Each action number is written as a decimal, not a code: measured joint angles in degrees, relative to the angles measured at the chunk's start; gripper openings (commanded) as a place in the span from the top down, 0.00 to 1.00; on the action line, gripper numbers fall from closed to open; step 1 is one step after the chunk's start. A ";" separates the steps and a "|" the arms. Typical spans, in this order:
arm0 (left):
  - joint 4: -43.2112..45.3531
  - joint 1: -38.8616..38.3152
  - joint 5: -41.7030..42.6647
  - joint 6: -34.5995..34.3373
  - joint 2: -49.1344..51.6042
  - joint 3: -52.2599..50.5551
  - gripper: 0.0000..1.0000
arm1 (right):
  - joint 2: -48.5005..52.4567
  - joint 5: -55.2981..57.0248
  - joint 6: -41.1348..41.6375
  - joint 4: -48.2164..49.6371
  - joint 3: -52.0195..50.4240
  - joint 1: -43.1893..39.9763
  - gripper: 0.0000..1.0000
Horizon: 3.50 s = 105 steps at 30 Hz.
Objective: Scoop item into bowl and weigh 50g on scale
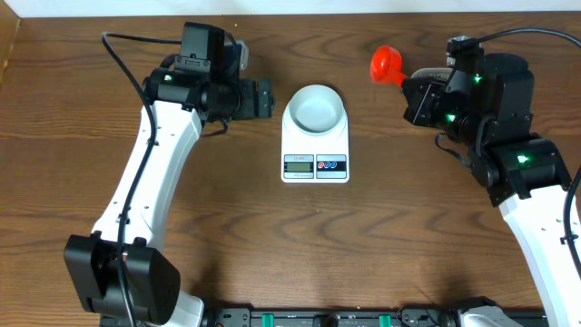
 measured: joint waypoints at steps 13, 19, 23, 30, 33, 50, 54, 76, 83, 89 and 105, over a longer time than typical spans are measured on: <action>-3.19 0.00 -5.86 2.75 -0.02 0.00 0.01 | 0.00 3.69 -4.46 -4.57 0.02 0.00 0.99; -2.91 0.00 -6.36 6.10 -0.02 0.00 0.81 | 0.00 5.07 -5.68 -4.96 0.04 0.00 0.99; -4.22 0.00 -6.47 10.36 -0.02 0.00 0.93 | 0.00 5.40 -5.95 -4.98 0.04 0.00 0.99; -6.60 -0.33 -6.51 18.01 -0.02 0.00 0.93 | 0.00 5.95 -6.10 -4.98 0.04 0.00 0.99; -6.71 -1.68 -6.38 21.53 -0.02 0.00 0.93 | 0.02 5.99 -6.10 -4.98 0.04 0.00 0.99; -9.22 -9.01 -6.03 32.92 -0.02 0.00 0.93 | 1.97 6.03 -6.10 -4.85 0.07 0.00 0.99; -9.22 -9.01 -6.03 32.46 -0.02 0.00 0.93 | 1.97 6.03 -6.10 -4.68 0.07 0.00 0.99; -14.29 -9.33 9.27 53.64 -0.48 -1.79 0.93 | 1.97 7.41 -6.10 -5.35 0.07 0.00 0.99; -12.66 -11.93 10.34 55.74 -0.55 -5.75 0.93 | 1.97 8.57 -6.10 -5.77 0.07 0.00 0.99; -9.29 -14.80 10.25 57.42 -0.55 -8.63 0.93 | 1.97 8.79 -6.10 -6.10 0.07 0.00 0.99; 1.79 -15.82 9.70 56.48 -0.35 -15.58 0.93 | 1.97 8.79 -6.10 -6.16 0.07 0.00 0.99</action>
